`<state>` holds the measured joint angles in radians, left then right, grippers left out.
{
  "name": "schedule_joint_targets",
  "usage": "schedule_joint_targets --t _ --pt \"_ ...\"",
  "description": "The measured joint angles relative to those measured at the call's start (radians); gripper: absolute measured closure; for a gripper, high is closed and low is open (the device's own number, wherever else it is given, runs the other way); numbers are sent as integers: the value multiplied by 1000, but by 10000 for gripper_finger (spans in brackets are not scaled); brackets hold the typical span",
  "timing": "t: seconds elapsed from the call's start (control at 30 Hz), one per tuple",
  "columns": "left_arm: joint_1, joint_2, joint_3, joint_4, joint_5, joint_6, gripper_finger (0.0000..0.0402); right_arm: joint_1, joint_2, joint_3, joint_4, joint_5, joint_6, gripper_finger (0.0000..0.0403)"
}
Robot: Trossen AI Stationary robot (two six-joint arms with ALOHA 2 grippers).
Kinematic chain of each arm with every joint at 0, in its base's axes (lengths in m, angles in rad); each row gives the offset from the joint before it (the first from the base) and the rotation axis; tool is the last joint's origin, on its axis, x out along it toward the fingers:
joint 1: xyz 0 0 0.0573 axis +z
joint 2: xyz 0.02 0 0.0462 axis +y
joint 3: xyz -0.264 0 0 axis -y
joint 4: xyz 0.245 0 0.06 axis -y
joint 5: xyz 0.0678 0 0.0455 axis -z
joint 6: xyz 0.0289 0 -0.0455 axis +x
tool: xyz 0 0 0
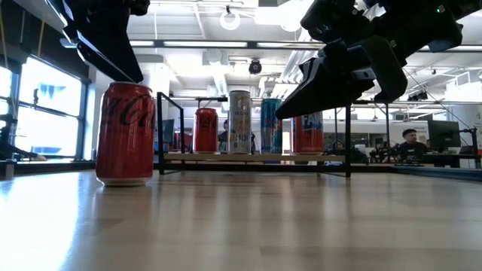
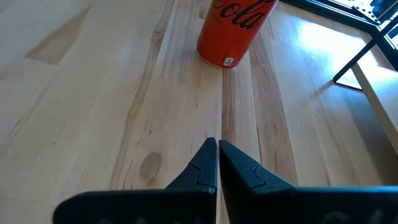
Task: Place canned beverage on shelf
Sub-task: Put the red black soda can on the shelf aligned with the other red black soda can
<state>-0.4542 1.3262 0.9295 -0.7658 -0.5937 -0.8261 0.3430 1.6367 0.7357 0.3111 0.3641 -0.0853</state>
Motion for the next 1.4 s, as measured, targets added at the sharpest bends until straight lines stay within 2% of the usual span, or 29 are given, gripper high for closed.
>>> schedule_joint_targets --t 0.6,0.8,0.97,1.4 --pt "4 17 4 2 22 15 88 0 0 0 0 0 1 403" --pt "4 17 41 -13 85 51 88 0 0 0 0 0 0 403" --pt "14 16 53 -77 140 8 88 0 0 0 0 0 2 403" --pt "71 15 53 -94 142 8 88 0 0 0 0 0 0 403"
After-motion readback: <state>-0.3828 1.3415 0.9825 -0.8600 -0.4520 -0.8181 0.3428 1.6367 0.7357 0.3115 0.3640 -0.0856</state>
